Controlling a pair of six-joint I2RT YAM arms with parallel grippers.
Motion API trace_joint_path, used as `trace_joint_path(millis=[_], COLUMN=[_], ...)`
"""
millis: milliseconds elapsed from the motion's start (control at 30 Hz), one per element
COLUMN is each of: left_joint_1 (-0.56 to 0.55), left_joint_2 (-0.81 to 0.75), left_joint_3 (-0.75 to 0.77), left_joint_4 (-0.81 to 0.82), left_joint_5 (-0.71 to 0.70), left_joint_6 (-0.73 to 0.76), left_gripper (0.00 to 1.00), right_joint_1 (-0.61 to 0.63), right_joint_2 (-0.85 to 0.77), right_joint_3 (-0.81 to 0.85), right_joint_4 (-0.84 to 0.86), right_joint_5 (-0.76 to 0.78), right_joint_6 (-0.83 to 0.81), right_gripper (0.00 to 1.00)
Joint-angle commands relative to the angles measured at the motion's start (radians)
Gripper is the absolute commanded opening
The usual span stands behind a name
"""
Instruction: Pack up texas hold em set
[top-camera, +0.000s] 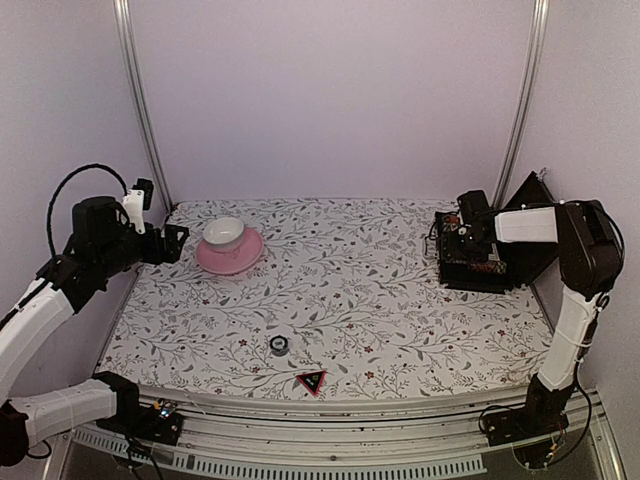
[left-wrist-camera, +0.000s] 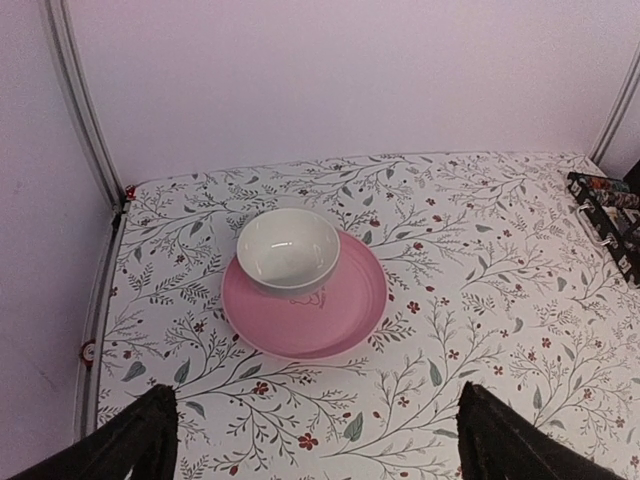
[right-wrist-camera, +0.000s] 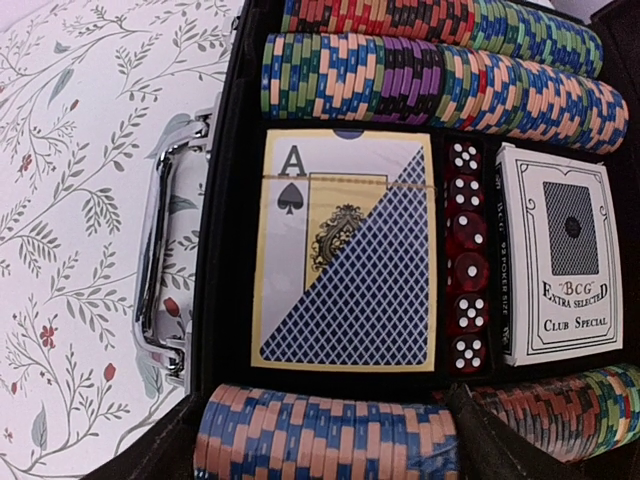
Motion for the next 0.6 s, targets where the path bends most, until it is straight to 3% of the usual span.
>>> trace_joint_path(millis=[0,267,567], left_joint_1=[0.011,0.013,0.014], left_joint_2=[0.008,0.009,0.002], left_joint_3=[-0.008,-0.008,-0.010], left_joint_4=[0.010,0.009,0.010], left_joint_5=[0.009,0.009,0.006], left_joint_6=[-0.002,-0.001,-0.001], left_gripper=[0.97,0.97,0.97], right_joint_1=[-0.008,-0.008,-0.008], right_joint_2=[-0.062,-0.083,-0.159], right_joint_3=[0.021,0.025,0.000], right_joint_4=[0.005,-0.010,-0.014], right_joint_5=[0.000,-0.003,-0.087], right_joint_6=[-0.005,-0.017,-0.010], right_gripper=[0.83,0.89,0.82])
